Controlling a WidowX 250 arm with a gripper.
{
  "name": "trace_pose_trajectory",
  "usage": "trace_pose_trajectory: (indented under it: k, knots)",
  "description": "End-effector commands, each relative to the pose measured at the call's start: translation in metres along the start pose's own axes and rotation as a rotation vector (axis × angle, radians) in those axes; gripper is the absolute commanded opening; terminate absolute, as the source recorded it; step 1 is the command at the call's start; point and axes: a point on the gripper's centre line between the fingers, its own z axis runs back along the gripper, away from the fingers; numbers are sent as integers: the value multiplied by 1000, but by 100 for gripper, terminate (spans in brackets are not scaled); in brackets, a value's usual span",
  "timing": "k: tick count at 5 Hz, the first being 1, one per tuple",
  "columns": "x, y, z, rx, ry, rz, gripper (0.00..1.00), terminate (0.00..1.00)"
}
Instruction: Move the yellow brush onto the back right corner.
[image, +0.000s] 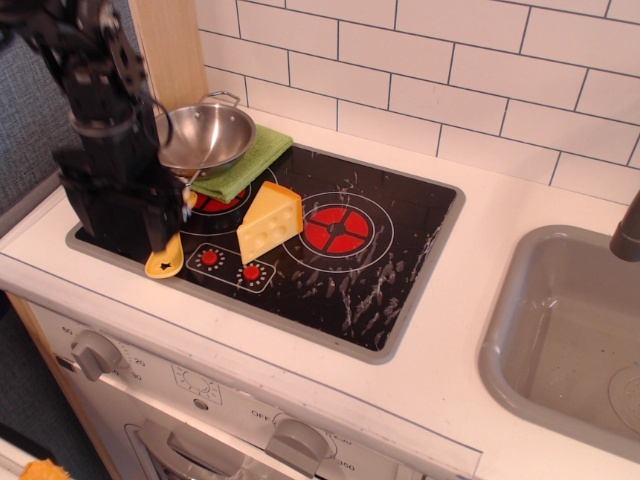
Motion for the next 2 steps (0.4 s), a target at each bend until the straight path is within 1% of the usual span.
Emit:
trace_pose_trajectory:
  k: [1,2]
  knots:
    - [6,7,27,54,-49,49,100,0]
    - [15,-5,11,45,23,75,100,0]
